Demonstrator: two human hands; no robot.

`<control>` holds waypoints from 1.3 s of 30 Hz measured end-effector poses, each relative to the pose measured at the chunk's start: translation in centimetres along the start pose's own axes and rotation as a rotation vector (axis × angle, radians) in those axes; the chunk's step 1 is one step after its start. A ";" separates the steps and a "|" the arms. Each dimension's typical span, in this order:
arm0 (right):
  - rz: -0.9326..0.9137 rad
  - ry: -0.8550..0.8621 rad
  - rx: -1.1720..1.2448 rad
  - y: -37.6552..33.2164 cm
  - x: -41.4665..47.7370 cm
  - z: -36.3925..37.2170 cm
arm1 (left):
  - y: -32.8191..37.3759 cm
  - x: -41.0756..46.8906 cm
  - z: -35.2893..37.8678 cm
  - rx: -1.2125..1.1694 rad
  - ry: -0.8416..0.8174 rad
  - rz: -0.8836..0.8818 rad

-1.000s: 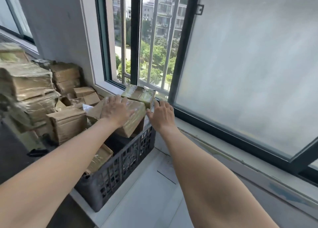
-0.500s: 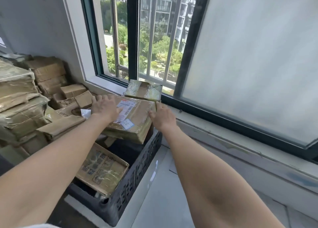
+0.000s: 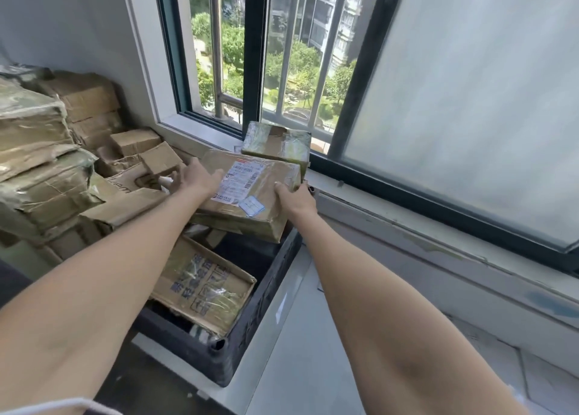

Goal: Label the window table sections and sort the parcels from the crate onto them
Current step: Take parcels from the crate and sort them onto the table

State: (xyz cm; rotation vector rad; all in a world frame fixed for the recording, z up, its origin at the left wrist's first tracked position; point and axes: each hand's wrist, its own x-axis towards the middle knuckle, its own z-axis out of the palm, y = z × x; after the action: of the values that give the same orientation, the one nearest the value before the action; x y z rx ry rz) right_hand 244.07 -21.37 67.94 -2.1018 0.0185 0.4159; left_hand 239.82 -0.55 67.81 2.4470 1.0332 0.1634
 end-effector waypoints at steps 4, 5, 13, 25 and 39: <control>0.055 -0.031 0.179 0.7 0.6 0.3 | -0.4 0.6 0.7 -0.065 -0.069 -0.066; 0.069 -0.039 0.240 0.8 0.6 0.1 | -0.4 0.4 0.7 -0.085 -0.044 -0.078; -0.033 -0.021 0.569 2.4 -2.0 -5.7 | 2.9 -5.6 -0.2 -0.453 0.151 -0.001; -0.221 0.107 0.616 7.1 -7.3 -17.5 | 7.6 -11.7 2.2 -0.852 -0.020 0.185; -0.254 0.192 0.641 9.0 -10.3 -20.9 | 10.7 -15.2 2.4 -0.884 -0.095 0.294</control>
State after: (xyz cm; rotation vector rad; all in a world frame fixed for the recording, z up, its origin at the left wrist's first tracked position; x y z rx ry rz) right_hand 238.73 -45.09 73.78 -1.4769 -0.0030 0.0372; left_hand 236.64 -18.54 71.81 1.7415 0.4019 0.4792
